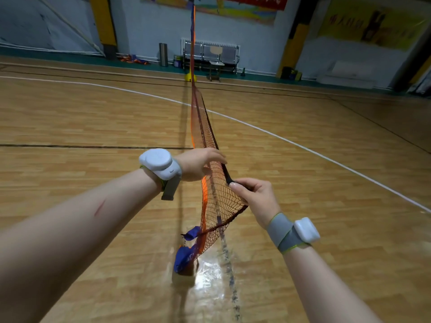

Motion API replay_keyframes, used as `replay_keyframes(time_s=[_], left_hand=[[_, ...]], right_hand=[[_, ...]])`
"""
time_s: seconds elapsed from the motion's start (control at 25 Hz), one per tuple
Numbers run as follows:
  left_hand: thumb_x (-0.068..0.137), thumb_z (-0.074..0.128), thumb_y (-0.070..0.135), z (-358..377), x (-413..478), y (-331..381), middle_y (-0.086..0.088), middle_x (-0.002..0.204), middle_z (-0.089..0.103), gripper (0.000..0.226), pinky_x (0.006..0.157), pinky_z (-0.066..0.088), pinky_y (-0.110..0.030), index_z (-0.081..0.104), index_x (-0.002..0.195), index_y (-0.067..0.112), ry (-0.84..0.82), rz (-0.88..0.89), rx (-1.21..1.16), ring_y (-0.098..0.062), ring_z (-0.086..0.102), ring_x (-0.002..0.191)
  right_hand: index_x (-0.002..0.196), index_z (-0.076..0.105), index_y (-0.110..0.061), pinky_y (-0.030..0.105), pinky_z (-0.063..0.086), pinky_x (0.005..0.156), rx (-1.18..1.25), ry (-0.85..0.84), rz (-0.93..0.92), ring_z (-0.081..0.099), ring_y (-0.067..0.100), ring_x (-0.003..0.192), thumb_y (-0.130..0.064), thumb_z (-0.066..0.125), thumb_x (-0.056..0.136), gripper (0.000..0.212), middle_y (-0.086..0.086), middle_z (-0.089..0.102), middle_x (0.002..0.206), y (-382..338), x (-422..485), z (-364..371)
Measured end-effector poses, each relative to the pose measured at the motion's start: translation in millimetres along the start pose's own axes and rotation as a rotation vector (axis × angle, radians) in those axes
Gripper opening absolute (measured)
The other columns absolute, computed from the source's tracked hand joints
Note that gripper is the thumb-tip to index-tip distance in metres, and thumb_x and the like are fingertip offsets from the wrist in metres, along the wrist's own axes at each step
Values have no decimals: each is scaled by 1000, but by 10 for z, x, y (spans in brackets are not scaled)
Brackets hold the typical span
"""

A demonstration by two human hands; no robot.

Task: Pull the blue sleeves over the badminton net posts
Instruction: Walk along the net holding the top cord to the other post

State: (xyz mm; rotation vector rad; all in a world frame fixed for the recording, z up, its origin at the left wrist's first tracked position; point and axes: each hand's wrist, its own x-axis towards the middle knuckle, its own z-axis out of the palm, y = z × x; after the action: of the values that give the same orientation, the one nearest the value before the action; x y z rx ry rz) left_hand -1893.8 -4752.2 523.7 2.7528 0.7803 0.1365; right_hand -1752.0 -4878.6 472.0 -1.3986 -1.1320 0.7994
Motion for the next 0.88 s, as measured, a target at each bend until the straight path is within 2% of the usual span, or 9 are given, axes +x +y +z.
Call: replay_keyframes(time_s=[0.08, 0.16, 0.28, 0.4, 0.52, 0.64, 0.76, 0.88], left_hand=[[88, 52, 4, 18, -116, 154, 3, 142, 44, 42, 110, 31, -32, 52, 128, 19, -26, 108, -3, -15, 40, 132], [88, 52, 6, 33, -203, 191, -1, 133, 54, 35, 106, 37, -35, 57, 122, 17, -33, 139, 12, -18, 47, 126], [90, 53, 12, 46, -358, 117, -4, 118, 63, 26, 95, 45, -36, 61, 115, 14, -53, 92, 49, -21, 56, 110], [90, 53, 15, 50, -474, 63, -8, 105, 66, 19, 88, 49, -39, 65, 104, 9, -54, 23, 61, -25, 60, 98], [90, 53, 15, -34, -634, 37, -9, 101, 65, 17, 86, 49, -41, 65, 99, 7, 4, 2, 14, -25, 59, 94], [89, 55, 13, -177, -815, -15, -9, 102, 66, 17, 84, 48, -36, 65, 100, 6, 68, -2, -26, -23, 58, 93], [88, 56, 10, -257, -997, -123, -8, 102, 67, 17, 84, 47, -34, 66, 102, 6, 116, -29, -40, -23, 58, 95], [88, 55, 8, -244, -1114, -233, -10, 101, 66, 15, 85, 47, -36, 65, 98, 5, 145, -72, -36, -27, 58, 95]], right_hand=[[98, 69, 1, 7, 37, 52, -21, -9, -6, 50, -6, 46, -3, 63, 83, 16, -18, 56, 44, -40, -83, 85], [100, 68, -3, 7, 36, 50, -14, -11, 7, 47, -4, 45, -2, 60, 85, 17, -17, 55, 44, -63, -156, 143], [93, 69, -11, 11, 37, 49, -19, -25, 33, 44, -3, 46, -2, 60, 85, 15, -15, 54, 50, -93, -279, 240], [80, 62, -21, 14, 41, 60, -113, 32, 35, 50, 2, 61, 0, 64, 81, 21, -7, 56, 67, -16, -323, 329], [72, 54, -13, 19, 40, 64, -152, 91, 85, 47, 12, 67, -2, 68, 78, 19, 2, 52, 69, 127, -389, 411], [68, 49, -14, 12, 38, 56, -122, 72, 169, 44, 12, 63, -2, 69, 78, 25, 0, 47, 65, 272, -503, 473], [69, 50, -13, 10, 38, 55, -117, 55, 206, 45, 12, 64, -4, 68, 79, 23, 1, 48, 67, 369, -658, 537], [74, 51, -7, 11, 40, 53, -86, 71, 165, 45, 13, 60, -4, 68, 79, 18, 3, 48, 65, 341, -838, 534]])
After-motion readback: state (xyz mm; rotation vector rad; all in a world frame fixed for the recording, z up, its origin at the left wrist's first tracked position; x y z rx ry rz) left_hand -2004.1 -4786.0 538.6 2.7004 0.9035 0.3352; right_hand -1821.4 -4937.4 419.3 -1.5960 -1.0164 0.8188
